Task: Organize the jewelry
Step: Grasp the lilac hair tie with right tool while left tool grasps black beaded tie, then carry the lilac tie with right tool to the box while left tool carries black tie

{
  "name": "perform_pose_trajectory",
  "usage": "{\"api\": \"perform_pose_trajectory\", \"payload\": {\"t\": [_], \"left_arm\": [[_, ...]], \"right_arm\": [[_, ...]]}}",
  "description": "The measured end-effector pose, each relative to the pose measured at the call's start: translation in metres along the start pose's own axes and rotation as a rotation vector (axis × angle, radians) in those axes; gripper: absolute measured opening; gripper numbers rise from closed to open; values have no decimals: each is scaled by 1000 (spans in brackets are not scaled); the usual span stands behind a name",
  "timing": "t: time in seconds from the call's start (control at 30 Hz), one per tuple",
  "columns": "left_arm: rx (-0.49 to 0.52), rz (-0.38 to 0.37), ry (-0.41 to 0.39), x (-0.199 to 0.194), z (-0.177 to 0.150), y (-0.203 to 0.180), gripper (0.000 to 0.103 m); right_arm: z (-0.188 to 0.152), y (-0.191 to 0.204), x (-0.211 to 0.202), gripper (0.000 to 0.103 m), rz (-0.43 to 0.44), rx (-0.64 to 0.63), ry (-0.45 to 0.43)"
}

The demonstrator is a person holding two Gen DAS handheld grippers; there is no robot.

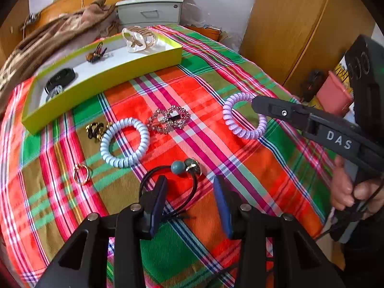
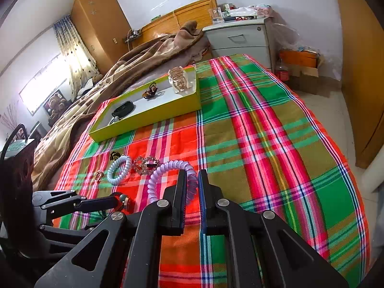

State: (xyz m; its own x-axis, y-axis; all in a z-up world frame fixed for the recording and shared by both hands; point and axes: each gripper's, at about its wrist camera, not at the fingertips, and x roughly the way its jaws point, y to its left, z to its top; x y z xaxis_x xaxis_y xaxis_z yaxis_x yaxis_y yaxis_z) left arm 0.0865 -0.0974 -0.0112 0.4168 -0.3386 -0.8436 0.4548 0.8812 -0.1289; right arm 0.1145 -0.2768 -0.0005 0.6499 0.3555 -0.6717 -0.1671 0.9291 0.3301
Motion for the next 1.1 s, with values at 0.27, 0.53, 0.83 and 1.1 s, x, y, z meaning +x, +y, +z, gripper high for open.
{"api": "perform_pose_trajectory", "payload": {"t": [0.27, 0.53, 0.83, 1.1], "left_arm": [[13, 48, 1, 8, 4, -4, 36], [-8, 32, -2, 7, 5, 3, 6], [-53, 20, -72, -16, 8, 19, 5], [-90, 20, -127, -36, 14, 34, 5]], "right_arm": [[-1, -1, -1, 9, 2, 2, -3], [1, 1, 0, 10, 2, -3, -1], [6, 8, -1, 9, 3, -14, -12], [16, 19, -4, 10, 14, -36, -32]]}}
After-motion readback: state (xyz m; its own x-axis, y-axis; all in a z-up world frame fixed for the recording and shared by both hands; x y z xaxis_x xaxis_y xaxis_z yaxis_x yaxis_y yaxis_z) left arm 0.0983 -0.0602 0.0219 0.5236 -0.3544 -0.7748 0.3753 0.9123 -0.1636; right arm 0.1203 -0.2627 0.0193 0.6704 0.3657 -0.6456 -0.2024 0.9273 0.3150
